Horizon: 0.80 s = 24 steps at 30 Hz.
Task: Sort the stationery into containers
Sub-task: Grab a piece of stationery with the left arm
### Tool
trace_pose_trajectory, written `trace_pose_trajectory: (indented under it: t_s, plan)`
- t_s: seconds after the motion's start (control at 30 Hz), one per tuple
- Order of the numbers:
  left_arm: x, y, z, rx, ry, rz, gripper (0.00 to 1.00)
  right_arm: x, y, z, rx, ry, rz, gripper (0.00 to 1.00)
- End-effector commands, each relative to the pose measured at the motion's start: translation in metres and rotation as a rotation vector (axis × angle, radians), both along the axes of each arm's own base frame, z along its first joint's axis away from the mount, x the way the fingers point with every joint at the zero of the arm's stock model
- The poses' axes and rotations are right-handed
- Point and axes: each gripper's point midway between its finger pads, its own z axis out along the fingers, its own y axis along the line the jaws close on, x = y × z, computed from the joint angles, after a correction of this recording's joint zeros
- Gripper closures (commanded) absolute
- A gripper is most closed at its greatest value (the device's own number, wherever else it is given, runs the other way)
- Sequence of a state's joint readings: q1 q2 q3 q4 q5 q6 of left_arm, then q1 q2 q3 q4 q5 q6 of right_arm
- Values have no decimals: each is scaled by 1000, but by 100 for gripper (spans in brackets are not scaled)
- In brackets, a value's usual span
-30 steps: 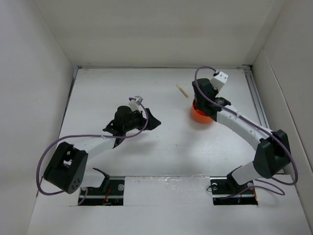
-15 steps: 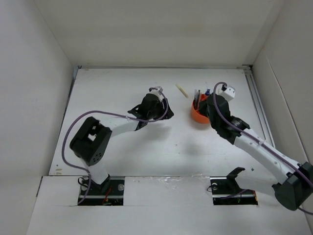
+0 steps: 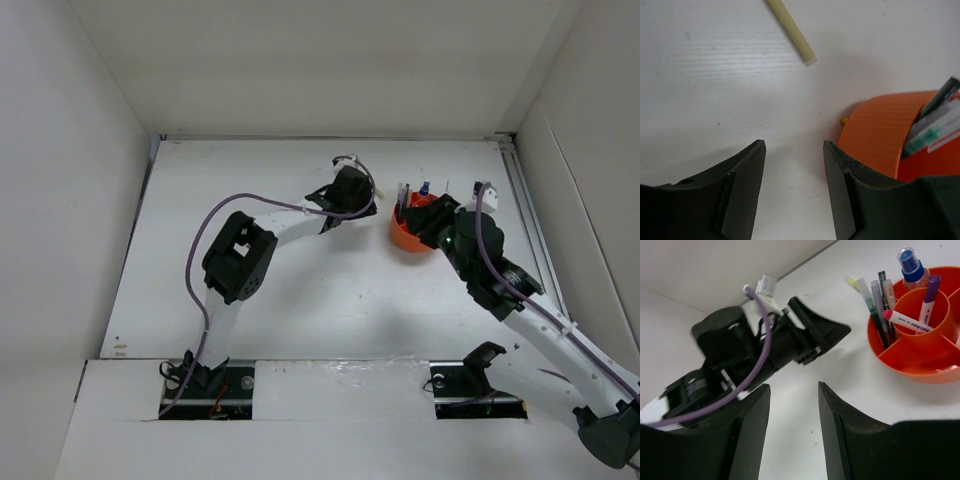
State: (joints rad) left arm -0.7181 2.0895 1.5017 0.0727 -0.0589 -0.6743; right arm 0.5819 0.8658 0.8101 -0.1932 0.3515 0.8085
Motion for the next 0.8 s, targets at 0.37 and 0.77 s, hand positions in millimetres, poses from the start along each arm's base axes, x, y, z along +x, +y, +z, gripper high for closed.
trace_pose_trajectory:
  t_s: [0.37,0.77]
  plan:
    - [61,-44,11,56,-48,132,51,-15,1,36,90,-104,68,50]
    - [91,-42,-23,82,-9,179,48,-19,-3,44,105,-129,69,48]
